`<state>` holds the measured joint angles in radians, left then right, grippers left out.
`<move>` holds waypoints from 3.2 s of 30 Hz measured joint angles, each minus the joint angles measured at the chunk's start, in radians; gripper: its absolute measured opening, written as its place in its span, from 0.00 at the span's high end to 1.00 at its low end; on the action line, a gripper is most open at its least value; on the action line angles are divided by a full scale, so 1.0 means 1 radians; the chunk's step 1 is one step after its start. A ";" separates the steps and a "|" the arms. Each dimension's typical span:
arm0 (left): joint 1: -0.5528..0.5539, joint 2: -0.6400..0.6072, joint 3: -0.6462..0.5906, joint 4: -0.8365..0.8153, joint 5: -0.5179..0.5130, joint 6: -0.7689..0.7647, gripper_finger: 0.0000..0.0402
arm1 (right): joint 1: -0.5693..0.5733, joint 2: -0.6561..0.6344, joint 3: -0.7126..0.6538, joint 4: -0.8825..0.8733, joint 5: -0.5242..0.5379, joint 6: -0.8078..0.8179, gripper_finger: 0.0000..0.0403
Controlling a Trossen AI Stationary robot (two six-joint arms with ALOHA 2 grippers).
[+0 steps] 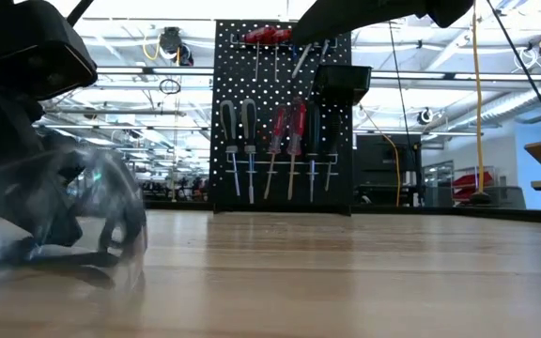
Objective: Hang tools onto peg board
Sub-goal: Hang the safety glasses on the pegboard
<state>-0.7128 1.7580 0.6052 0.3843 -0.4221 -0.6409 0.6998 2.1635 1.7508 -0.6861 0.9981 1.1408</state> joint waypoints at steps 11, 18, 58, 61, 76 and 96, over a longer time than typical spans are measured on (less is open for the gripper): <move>-0.001 -0.007 0.060 -0.024 0.005 0.155 0.94 | 0.000 0.000 0.000 0.000 -0.005 0.000 0.29; -0.001 -0.117 0.193 -0.360 -0.060 0.322 0.94 | 0.000 0.000 0.000 0.000 -0.005 0.003 0.29; 0.435 -0.701 0.462 -0.789 -0.611 1.854 0.93 | -0.308 -0.301 0.000 -0.638 0.088 0.001 0.29; 0.521 -0.701 0.462 -0.576 -0.520 2.081 0.93 | -0.320 -0.301 0.000 -0.746 0.068 0.081 0.29; 0.929 -0.625 0.463 -0.392 -0.066 2.380 0.93 | -0.402 -0.312 -0.127 -0.885 0.016 0.238 0.29; 0.907 -0.601 0.462 -0.321 -0.066 2.466 0.93 | -0.488 -0.311 -0.092 -0.701 -0.070 -0.124 0.29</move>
<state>0.1938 1.1572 1.0676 0.0634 -0.4881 1.8247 0.2114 1.8523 1.6584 -1.3866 0.9284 1.0167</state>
